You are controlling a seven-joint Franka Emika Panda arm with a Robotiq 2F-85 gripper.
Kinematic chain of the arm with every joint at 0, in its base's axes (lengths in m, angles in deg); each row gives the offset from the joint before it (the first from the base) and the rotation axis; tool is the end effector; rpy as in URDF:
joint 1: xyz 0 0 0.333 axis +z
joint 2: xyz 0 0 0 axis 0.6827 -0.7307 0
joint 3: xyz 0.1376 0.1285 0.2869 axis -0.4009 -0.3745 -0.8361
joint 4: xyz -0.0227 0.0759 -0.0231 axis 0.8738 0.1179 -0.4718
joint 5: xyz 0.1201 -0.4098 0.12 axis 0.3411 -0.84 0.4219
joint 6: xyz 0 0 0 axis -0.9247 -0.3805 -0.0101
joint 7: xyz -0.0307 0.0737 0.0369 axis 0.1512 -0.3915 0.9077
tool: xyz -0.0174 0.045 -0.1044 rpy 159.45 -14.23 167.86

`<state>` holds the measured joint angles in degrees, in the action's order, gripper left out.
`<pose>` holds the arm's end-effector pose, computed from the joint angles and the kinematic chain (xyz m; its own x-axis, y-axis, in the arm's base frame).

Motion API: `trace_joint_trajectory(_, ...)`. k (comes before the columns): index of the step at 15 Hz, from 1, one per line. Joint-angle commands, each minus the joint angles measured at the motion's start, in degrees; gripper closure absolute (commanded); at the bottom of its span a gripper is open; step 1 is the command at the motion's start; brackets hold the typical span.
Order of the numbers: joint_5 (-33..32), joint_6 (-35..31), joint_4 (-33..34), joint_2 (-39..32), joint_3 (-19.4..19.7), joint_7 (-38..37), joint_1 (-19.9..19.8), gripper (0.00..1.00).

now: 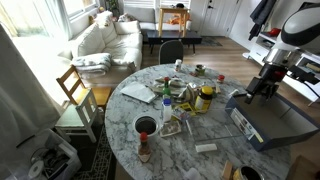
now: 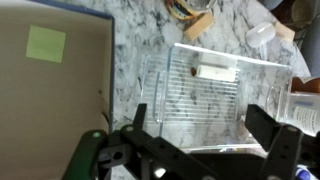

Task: Move the shoe box to the right then put the container and cup inside

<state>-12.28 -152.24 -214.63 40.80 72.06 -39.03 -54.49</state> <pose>0.4586 -0.1784 0.3550 0.9314 -0.2990 -0.2074 -0.3565 -0.8644 -0.3547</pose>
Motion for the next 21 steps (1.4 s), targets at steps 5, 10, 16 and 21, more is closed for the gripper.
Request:
trace_joint_trajectory(5,2.51,-19.54,-7.78,-2.16,-3.15,-0.93,3.31,0.0)
trace_joint_trajectory(10,4.07,-23.22,-8.83,-4.29,-3.7,-0.39,3.91,0.08)
trace_joint_trajectory(16,2.97,-24.36,-8.36,-7.75,-4.29,-0.91,3.77,0.25)
trace_joint_trajectory(21,2.31,-22.98,-7.62,-10.06,-4.61,-1.26,3.41,0.44)
